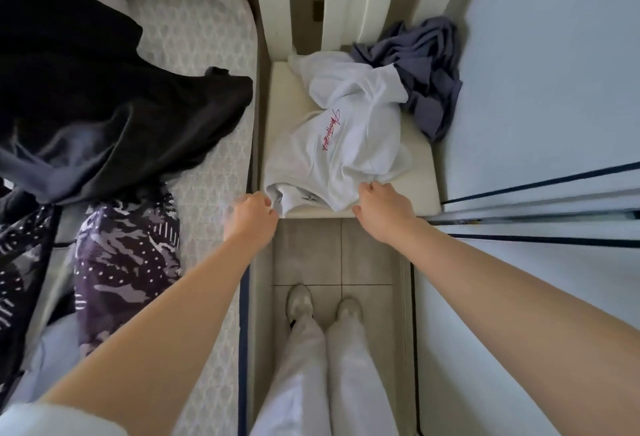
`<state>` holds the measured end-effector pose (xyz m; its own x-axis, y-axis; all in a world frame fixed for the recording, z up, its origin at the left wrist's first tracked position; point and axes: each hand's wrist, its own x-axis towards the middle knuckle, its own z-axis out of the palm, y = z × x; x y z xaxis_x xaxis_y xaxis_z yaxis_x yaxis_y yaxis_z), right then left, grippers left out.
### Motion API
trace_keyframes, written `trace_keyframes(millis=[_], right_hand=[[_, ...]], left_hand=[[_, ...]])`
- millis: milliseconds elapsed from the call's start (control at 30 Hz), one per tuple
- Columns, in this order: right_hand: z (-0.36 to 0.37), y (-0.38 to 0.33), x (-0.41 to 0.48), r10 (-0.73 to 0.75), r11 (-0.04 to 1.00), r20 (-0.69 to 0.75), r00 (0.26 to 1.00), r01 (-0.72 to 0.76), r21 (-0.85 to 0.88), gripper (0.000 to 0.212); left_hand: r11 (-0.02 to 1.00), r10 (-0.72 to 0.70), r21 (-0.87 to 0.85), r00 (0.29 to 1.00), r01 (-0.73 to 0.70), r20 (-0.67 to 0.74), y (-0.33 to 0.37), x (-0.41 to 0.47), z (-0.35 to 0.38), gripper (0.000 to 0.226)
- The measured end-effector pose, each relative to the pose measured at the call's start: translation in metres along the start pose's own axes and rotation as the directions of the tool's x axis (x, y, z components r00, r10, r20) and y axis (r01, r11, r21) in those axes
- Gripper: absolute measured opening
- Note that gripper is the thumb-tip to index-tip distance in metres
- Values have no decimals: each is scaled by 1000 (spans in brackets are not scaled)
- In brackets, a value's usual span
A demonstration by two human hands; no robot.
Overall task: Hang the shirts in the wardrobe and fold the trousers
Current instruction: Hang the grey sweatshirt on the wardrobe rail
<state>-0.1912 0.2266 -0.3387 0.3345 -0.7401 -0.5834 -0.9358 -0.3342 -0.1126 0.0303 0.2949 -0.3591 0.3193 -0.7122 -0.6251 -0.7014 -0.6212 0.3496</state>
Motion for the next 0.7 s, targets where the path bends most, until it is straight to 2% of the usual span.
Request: trace_keyframes(millis=[133,233,367,500,633,700], right_hand=[[23,6,44,11,999,48,999,-13,41,37],[44,6,75,7,997,76,997,-13,71,41],[77,0,99,21,996,82,996,-27,80,44],[105,-7,113,64,995,90,994,-70,69,48],[114,-11,120,99,992,89,991,-92,-82,58],[112,-10,120,114,991,106,988,-106,-79,59]], left_hand=[[995,-92,-27,994,94,64,1,32,22,39],[982,-153,-100,985,161,79,-7,59,38,35],[951,-217,-204,971,233,97,-18,87,60,44],[913,-267,-297,960,279,81,-19,105,80,39],[889,-280,-352,956,294,90,-23,111,92,30],[892,-269,-348,957,289,104,-26,108,92,23]])
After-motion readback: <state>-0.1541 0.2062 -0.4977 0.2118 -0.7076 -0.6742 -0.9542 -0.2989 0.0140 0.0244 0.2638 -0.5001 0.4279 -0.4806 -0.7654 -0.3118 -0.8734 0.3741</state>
